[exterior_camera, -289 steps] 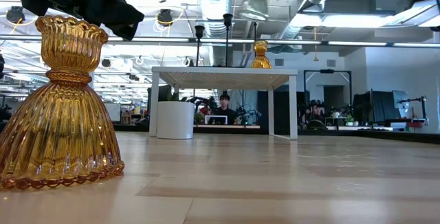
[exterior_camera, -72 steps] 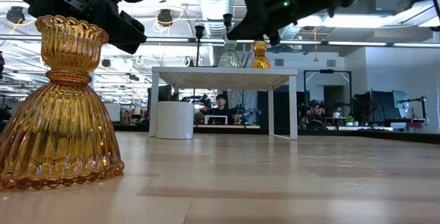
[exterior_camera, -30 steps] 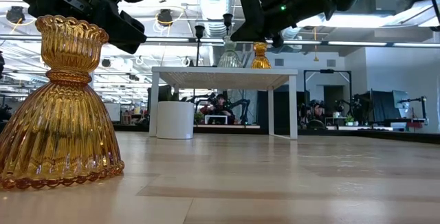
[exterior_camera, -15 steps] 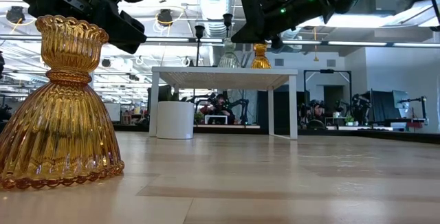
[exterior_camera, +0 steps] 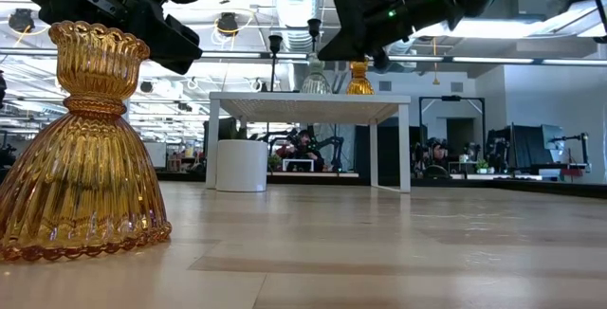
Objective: Pick & Place candle stick holders
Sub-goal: Put the transparent glass candle holder on the shelf aligned with the other glass candle holder, then adjust the glass candle holders on the shelf
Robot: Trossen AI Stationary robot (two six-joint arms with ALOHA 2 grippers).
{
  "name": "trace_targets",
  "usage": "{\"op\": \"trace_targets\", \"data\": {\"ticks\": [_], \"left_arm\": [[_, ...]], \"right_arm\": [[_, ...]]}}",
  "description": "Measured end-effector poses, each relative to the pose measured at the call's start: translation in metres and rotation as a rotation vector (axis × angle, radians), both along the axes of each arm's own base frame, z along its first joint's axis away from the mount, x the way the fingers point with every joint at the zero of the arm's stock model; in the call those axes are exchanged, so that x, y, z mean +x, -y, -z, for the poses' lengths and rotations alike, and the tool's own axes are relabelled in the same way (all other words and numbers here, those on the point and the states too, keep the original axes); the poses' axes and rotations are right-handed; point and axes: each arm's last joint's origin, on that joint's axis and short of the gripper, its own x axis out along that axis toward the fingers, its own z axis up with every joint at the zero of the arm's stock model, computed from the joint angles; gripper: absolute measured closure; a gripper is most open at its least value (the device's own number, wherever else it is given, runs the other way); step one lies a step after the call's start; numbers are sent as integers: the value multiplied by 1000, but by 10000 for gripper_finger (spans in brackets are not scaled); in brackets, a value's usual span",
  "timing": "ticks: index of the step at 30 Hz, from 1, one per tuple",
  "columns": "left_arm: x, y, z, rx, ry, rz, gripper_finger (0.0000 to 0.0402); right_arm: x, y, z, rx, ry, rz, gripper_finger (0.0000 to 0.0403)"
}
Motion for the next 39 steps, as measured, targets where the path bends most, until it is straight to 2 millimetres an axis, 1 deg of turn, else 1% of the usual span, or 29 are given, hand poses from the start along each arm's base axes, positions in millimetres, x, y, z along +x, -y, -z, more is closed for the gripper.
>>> {"op": "trace_targets", "data": {"ticks": [3, 6, 8, 12, 23, 29, 36, 39], "left_arm": [[0, 0, 0, 0, 0, 0, 394], [0, 0, 0, 0, 0, 0, 394], [0, 0, 0, 0, 0, 0, 394], [0, 0, 0, 0, 0, 0, 394], [0, 0, 0, 0, 0, 0, 394], [0, 0, 0, 0, 0, 0, 394], [0, 0, 0, 0, 0, 0, 394], [0, 0, 0, 0, 0, 0, 394]], "right_arm": [[-1, -2, 3, 21, -26, 57, 403], [-2, -3, 3, -6, -32, 147, 403], [-2, -3, 2, -19, -24, 172, 403], [-2, -2, 1, -22, -13, 172, 403], [-4, 10, -1, -33, 10, 200, 403], [-3, 13, -5, -25, 48, 105, 403], [-3, 15, -4, -20, 36, 117, 403], [-3, 12, -1, 8, 12, 106, 403]]}}
